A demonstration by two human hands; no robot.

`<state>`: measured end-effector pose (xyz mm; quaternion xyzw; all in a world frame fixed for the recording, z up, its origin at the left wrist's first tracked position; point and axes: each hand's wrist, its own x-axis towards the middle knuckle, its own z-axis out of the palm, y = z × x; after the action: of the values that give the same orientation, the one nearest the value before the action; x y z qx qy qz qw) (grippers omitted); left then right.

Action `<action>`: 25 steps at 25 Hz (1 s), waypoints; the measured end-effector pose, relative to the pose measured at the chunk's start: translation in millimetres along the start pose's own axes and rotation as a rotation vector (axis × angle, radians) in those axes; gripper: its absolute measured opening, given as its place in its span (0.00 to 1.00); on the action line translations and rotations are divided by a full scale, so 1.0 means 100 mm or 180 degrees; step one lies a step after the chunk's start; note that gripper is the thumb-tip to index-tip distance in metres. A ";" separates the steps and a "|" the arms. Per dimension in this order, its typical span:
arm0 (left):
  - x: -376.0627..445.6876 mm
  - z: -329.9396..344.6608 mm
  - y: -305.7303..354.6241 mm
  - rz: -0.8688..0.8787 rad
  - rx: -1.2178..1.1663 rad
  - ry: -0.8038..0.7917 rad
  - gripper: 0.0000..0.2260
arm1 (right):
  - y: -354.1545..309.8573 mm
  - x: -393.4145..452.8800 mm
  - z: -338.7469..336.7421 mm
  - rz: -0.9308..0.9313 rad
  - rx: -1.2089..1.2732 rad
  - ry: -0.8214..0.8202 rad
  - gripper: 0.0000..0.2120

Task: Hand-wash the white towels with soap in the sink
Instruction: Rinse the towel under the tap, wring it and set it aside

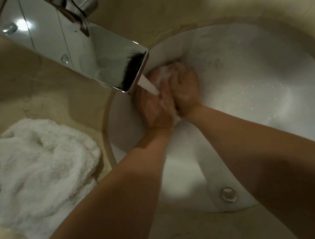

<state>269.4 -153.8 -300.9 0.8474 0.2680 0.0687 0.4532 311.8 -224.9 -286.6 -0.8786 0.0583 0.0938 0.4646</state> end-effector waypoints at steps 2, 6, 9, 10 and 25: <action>0.00 0.05 0.01 -0.0317 -0.0202 0.0020 0.32 | 0.02 0.01 0.02 -0.0007 0.0078 0.0156 0.15; 0.06 0.05 0.07 -0.0440 -0.0170 -0.0004 0.32 | -0.01 0.03 0.03 0.0369 -0.0179 -0.0185 0.11; -0.05 -0.06 0.16 -0.0443 0.0255 -0.0185 0.30 | -0.10 -0.09 -0.05 0.0106 -0.0237 -0.0230 0.15; -0.16 -0.10 0.16 -0.0412 0.0364 0.0010 0.29 | -0.13 -0.14 -0.09 0.0159 -0.0092 -0.0197 0.14; -0.34 -0.54 0.60 -0.1413 -0.1299 0.0533 0.30 | -0.67 -0.18 -0.45 0.0059 0.0997 0.0051 0.06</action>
<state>244.8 -159.1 -217.0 0.6510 0.4635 0.0900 0.5943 311.9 -224.5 -204.1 -0.7955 0.0841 0.0808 0.5947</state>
